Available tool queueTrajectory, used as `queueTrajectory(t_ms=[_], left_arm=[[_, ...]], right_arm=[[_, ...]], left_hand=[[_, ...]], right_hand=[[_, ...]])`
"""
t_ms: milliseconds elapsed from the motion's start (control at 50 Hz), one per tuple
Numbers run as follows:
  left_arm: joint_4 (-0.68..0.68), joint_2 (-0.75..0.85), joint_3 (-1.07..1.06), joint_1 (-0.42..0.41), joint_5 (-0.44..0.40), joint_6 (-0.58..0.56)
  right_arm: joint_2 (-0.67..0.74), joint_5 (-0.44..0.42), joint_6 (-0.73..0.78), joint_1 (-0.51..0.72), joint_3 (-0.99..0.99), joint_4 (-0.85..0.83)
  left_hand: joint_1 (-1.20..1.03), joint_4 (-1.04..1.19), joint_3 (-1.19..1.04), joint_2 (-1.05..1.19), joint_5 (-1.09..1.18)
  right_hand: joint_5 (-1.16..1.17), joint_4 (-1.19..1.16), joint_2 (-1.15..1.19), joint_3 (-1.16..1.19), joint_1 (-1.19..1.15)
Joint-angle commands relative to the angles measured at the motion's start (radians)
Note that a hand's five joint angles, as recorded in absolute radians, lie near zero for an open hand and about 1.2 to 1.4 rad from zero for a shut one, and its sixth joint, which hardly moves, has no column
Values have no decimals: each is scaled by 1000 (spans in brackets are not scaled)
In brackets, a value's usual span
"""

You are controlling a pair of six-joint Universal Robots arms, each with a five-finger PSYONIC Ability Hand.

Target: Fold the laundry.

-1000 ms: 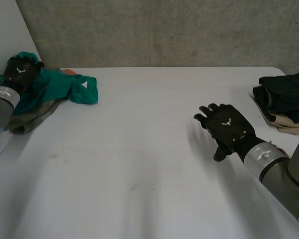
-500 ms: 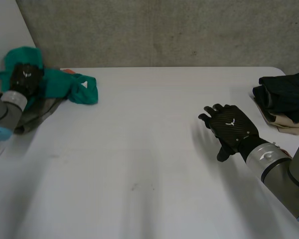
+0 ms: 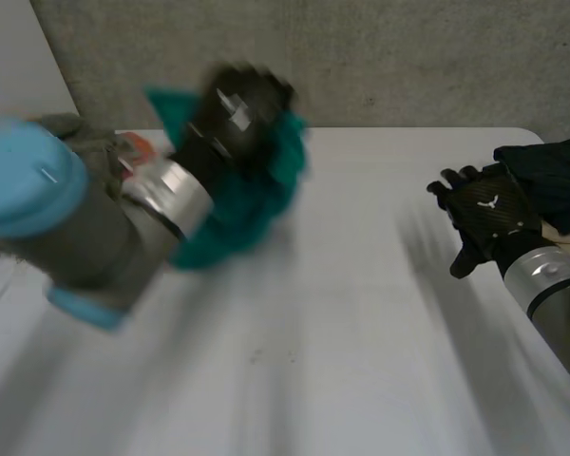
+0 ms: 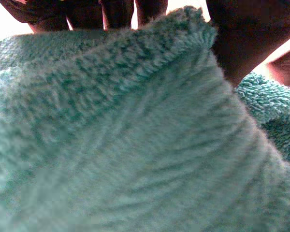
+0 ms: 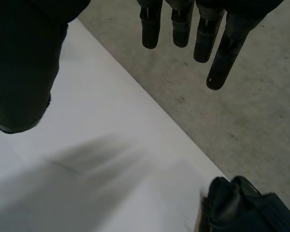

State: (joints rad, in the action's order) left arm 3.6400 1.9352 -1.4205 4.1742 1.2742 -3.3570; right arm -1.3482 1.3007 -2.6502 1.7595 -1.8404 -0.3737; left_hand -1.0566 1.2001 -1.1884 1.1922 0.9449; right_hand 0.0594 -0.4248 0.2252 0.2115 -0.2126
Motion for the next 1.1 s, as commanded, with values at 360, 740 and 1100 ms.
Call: queueTrajectory(t_ms=[360,740,1100], left_arm=[[-247,-197,-133,-5,67,-30],[-316,-21,-241,113,73,-21],[-385,234,-75,83,249,-35]], right_arm=[[-40,-4,-22,60,87,217],[-66,6,-51,294,92,434],[165,203,-91,469,139,214]], left_hand=[[870,-1013,1001,-1005,-932],[758,-902,890,-894,-821],[345,-489,477,-481,-408]], right_hand=[[-59,250,-51,-37,38],[-59,250,-51,-37,38],[217,-27,226,240,-239]])
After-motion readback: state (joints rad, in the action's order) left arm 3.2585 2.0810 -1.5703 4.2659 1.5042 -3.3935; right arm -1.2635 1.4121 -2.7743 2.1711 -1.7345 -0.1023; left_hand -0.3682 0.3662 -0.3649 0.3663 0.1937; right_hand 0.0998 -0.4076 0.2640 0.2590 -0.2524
